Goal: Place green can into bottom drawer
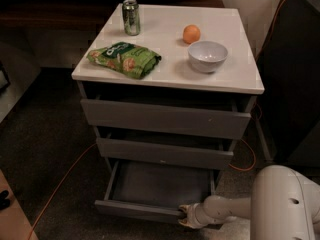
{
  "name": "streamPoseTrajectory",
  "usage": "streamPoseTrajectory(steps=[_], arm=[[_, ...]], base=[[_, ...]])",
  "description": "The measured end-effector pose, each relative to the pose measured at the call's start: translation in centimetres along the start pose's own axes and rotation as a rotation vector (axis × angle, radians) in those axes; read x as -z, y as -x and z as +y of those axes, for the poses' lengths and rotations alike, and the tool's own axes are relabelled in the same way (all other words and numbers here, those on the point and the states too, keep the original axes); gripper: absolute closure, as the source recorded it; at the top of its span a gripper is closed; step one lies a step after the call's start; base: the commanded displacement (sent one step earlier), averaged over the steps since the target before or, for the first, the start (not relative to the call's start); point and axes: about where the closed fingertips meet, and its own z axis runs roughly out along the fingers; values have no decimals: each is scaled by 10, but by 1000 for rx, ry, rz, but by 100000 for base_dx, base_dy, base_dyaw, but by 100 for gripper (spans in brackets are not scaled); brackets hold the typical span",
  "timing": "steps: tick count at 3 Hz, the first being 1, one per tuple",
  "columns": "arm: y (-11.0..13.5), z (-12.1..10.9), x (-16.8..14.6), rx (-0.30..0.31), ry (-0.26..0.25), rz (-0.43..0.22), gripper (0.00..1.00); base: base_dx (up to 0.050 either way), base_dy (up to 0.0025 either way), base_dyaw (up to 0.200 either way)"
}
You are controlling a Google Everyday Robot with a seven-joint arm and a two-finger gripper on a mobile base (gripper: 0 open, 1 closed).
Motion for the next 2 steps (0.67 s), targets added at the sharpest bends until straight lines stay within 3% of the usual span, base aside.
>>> streamPoseTrajectory(steps=[2], arm=[[-3, 21, 2, -5, 2, 6, 100]], base=[[0, 0, 0]])
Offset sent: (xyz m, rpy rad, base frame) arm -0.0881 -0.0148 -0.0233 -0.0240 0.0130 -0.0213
